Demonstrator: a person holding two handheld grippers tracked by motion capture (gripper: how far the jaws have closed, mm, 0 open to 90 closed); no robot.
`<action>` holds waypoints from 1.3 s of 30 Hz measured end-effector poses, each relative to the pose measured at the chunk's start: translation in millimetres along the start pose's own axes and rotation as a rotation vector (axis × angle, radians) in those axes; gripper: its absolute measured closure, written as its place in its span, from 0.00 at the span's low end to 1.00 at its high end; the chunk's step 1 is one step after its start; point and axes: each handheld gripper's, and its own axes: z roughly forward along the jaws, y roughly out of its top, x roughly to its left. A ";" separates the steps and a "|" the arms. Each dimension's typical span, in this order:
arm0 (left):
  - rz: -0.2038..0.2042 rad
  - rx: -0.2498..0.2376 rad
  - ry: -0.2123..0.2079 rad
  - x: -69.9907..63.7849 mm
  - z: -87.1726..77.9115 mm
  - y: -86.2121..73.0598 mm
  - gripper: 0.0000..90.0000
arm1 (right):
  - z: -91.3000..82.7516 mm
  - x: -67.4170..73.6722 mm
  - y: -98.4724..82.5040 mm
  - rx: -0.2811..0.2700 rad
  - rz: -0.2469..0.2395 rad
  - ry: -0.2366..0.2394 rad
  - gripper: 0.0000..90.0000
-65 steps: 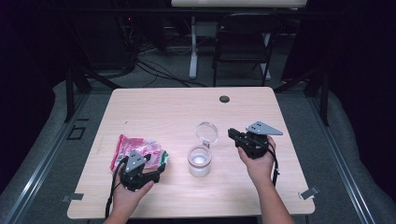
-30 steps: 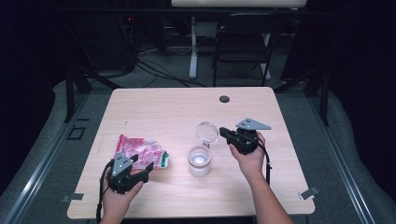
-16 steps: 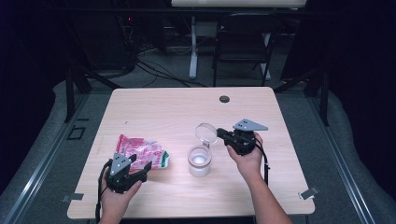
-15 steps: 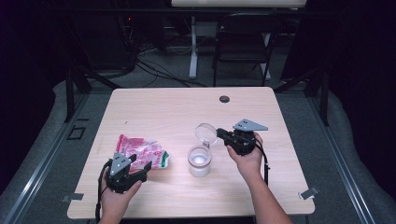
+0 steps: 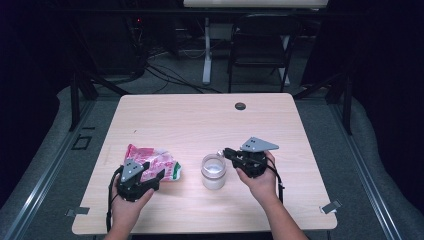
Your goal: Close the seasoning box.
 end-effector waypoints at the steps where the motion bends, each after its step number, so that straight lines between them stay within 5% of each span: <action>1: -0.005 -0.001 -0.005 0.9 1.6 0.7 0.42 | -0.3 3.7 -0.6 0.008 -0.013 0.007 0.93; 10: -0.026 -0.011 -0.013 8.6 8.9 6.9 0.42 | -11.2 23.9 -1.5 0.008 -0.063 0.057 0.83; 16: -0.027 -0.004 -0.003 13.8 8.2 8.3 0.45 | -10.1 30.0 3.4 0.024 -0.081 0.040 0.59; 21: -0.039 -0.013 0.011 19.4 5.4 9.6 0.45 | -11.1 28.1 9.8 0.018 -0.091 0.037 0.51; 30: -0.104 -0.050 0.046 36.9 -6.6 9.4 0.45 | -35.5 -3.4 3.1 0.043 -0.041 -0.095 0.43; 39: -0.148 -0.048 0.075 51.4 -8.5 4.0 0.45 | -78.9 -36.6 -37.8 0.077 0.040 -0.237 0.42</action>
